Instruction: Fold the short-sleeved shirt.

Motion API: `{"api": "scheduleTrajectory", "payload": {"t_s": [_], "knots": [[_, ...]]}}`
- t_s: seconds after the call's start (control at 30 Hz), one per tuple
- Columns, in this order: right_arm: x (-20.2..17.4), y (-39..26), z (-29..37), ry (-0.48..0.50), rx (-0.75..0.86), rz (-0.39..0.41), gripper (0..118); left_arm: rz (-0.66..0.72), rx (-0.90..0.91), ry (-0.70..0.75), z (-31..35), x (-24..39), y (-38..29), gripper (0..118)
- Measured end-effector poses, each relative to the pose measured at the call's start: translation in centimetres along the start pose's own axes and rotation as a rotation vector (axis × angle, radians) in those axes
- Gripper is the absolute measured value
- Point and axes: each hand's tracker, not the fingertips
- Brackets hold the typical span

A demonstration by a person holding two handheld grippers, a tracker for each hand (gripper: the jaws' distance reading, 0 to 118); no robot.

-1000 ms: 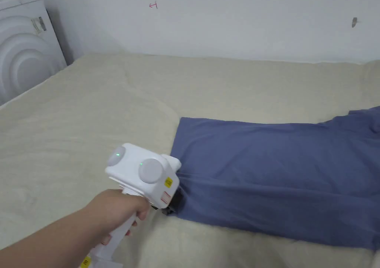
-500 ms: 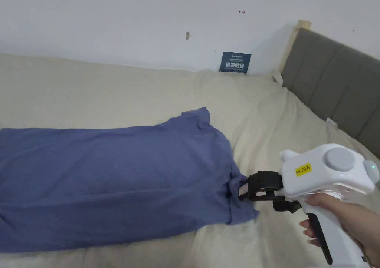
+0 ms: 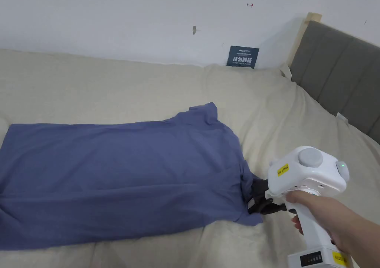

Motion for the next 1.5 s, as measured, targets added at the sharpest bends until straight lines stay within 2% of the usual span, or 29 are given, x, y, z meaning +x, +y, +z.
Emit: {"api": "scheduleTrajectory", "payload": {"t_s": [0.07, 0.17, 0.43, 0.6, 0.77, 0.9, 1.0, 1.07, 1.1, 1.13, 1.17, 1.2, 1.23, 1.27, 1.3, 1.33, 1.4, 1.47, 1.5], "knots": [[-0.4, 0.0, 1.3, -0.016, 0.023, 0.035, 1, 0.002, -0.004, 0.0, 0.1, 0.0, 0.0, 10], [0.2, -0.1, 3.3, 0.006, 0.041, 0.036, 1, -0.001, -0.003, 0.009, 1.0, -0.2, 0.4, 10], [1.9, -0.9, 7.9, 0.127, 0.08, 0.044, 1, -0.046, 0.03, 0.004, 5.5, 1.2, 0.4, 9], [2.4, -3.0, 10.9, 0.136, 0.079, 0.099, 1, -0.077, 0.029, -0.01, 7.9, 0.7, -1.2, 9], [3.6, -7.6, 14.2, 0.159, 0.085, 0.108, 1, -0.085, 0.02, -0.06, 11.4, 0.7, -5.0, 9], [5.0, -10.6, 12.1, 0.15, 0.009, 0.085, 1, -0.082, -0.003, -0.118, 10.0, 0.4, -8.1, 9], [6.2, -11.5, 7.7, 0.107, -0.046, -0.003, 1, -0.076, -0.047, -0.076, 6.4, 0.0, -10.0, 9], [6.6, -11.6, 5.2, 0.048, -0.047, 0.025, 3, -0.068, -0.068, -0.062, 4.5, -0.8, -10.6, 10], [6.6, -11.8, 4.9, 0.03, -0.014, 0.041, 10, -0.061, -0.07, -0.061, 4.1, -1.2, -10.8, 12], [6.6, -12.1, 5.2, 0.036, 0.027, 0.041, 26, -0.051, -0.069, -0.052, 4.1, -1.4, -11.0, 19], [6.6, -12.4, 5.5, 0.021, 0.057, 0.039, 60, -0.038, -0.064, -0.04, 4.4, -1.7, -11.1, 34], [7.4, -12.5, 5.7, -0.006, 0.08, 0.031, 83, -0.023, -0.043, -0.041, 4.8, -2.3, -11.2, 48], [7.4, -12.7, 6.2, -0.047, 0.089, 0.043, 94, -0.019, -0.012, -0.027, 5.4, -2.7, -11.4, 65], [7.5, -12.8, 6.9, -0.082, 0.112, 0.064, 94, -0.022, 0.025, -0.016, 6.1, -2.9, -11.7, 90], [7.2, -13.2, 8.3, -0.126, 0.167, 0.085, 94, -0.037, 0.075, -0.026, 6.8, -2.9, -11.8, 107], [6.9, -13.4, 9.0, -0.147, 0.21, 0.101, 94, -0.037, 0.106, -0.032, 7.5, -2.6, -12.0, 117], [5.9, -14.0, 10.4, -0.161, 0.312, 0.123, 94, -0.022, 0.17, -0.036, 8.9, -2.1, -12.3, 118], [3.9, -14.9, 12.4, -0.096, 0.402, 0.149, 94, -0.001, 0.278, -0.073, 10.7, -1.4, -12.6, 118], [2.4, -15.7, 12.8, -0.001, 0.407, 0.175, 94, 0.024, 0.264, -0.091, 11.3, -0.3, -12.9, 118]]}}
